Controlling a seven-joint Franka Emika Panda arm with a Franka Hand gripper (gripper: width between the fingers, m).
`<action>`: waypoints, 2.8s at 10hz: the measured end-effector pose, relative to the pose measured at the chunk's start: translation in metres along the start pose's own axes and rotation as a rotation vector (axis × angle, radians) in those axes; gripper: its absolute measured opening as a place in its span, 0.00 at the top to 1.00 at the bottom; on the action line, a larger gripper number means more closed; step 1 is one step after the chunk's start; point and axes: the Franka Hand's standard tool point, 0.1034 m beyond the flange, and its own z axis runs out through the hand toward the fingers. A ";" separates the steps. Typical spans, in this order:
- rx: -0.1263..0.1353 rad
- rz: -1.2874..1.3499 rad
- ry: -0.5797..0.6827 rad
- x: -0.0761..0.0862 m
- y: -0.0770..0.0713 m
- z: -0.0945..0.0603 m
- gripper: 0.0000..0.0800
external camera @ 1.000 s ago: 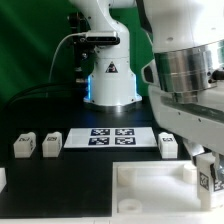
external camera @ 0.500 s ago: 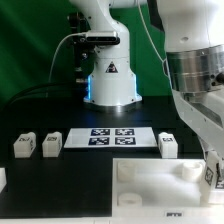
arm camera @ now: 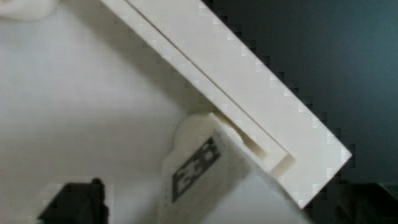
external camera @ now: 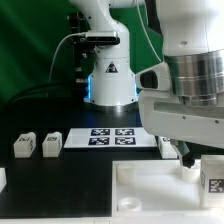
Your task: Assemble one leg
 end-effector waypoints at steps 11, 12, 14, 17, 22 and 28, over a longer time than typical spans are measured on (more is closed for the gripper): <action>-0.026 -0.245 0.022 0.008 -0.001 -0.002 0.64; -0.021 -0.043 0.017 0.007 -0.002 -0.002 0.64; -0.062 0.445 -0.024 0.008 -0.012 -0.013 0.64; -0.050 0.988 -0.067 0.015 -0.013 -0.018 0.64; -0.096 1.180 -0.060 0.006 -0.007 -0.011 0.41; -0.133 0.525 -0.073 -0.003 -0.001 -0.004 0.19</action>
Offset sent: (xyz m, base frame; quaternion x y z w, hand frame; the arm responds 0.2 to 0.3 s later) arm 0.0182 -0.0016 0.0090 -0.0705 -0.0089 -0.4735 0.8779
